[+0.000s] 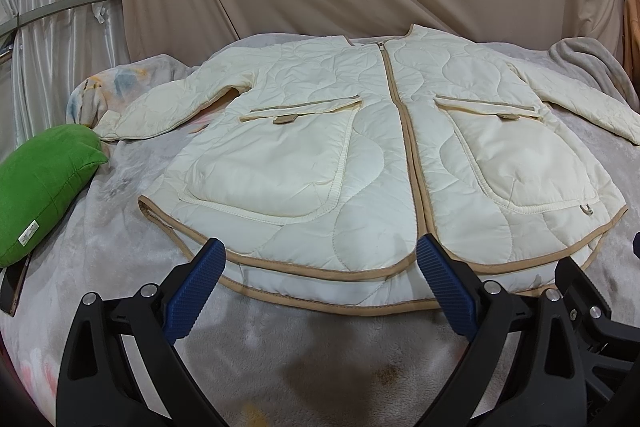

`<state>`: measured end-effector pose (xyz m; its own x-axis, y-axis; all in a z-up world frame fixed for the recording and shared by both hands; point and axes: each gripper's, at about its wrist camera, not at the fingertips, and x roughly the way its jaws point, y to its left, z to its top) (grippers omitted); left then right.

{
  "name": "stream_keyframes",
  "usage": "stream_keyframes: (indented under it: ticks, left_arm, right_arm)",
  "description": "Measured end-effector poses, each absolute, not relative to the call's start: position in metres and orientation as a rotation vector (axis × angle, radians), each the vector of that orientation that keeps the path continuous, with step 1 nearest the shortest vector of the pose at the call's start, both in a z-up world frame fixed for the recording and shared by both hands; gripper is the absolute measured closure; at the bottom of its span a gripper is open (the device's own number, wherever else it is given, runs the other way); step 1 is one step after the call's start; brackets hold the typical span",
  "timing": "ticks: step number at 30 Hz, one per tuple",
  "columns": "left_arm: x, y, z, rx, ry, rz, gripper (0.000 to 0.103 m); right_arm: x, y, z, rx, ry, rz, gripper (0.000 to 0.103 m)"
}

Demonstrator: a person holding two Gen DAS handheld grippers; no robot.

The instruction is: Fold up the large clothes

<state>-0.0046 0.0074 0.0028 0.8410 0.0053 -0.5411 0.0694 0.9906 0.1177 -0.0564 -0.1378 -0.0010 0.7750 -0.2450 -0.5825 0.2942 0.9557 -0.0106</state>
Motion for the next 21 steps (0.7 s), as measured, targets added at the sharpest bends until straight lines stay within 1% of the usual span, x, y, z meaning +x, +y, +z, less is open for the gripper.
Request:
stream_keyframes:
  ticks: [5, 7, 10, 12, 14, 15, 16, 18, 21]
  left_arm:
    - [-0.001, 0.029, 0.015, 0.061, 0.615, -0.17, 0.007]
    - [0.003, 0.043, 0.024, 0.046, 0.626, -0.206, 0.007]
    - [0.011, 0.061, 0.042, 0.049, 0.621, -0.262, 0.007]
    - [0.022, 0.068, 0.051, 0.057, 0.612, -0.263, 0.007]
    - [0.036, 0.075, 0.058, 0.056, 0.602, -0.262, 0.007]
    - [0.044, 0.077, 0.06, 0.057, 0.602, -0.267, 0.007]
    - [0.055, 0.081, 0.062, 0.048, 0.607, -0.278, 0.007]
    - [0.07, 0.088, 0.064, 0.014, 0.6, -0.294, 0.007]
    - [0.091, 0.097, 0.067, -0.021, 0.581, -0.261, 0.007]
  right_arm:
    - [-0.07, -0.18, 0.026, 0.138, 0.609, -0.258, 0.006]
    - [-0.074, -0.23, 0.048, 0.151, 0.596, -0.314, 0.006]
    - [-0.069, -0.325, 0.059, 0.261, 0.611, -0.393, 0.006]
    - [-0.064, -0.407, 0.052, 0.402, 0.622, -0.456, 0.006]
    - [-0.056, -0.469, 0.042, 0.499, 0.624, -0.525, 0.006]
    - [-0.05, -0.499, 0.035, 0.545, 0.631, -0.547, 0.009]
    - [-0.045, -0.52, 0.03, 0.583, 0.632, -0.563, 0.012]
    - [-0.034, -0.562, 0.019, 0.658, 0.621, -0.589, 0.013]
    - [-0.013, -0.6, 0.005, 0.707, 0.627, -0.652, 0.013]
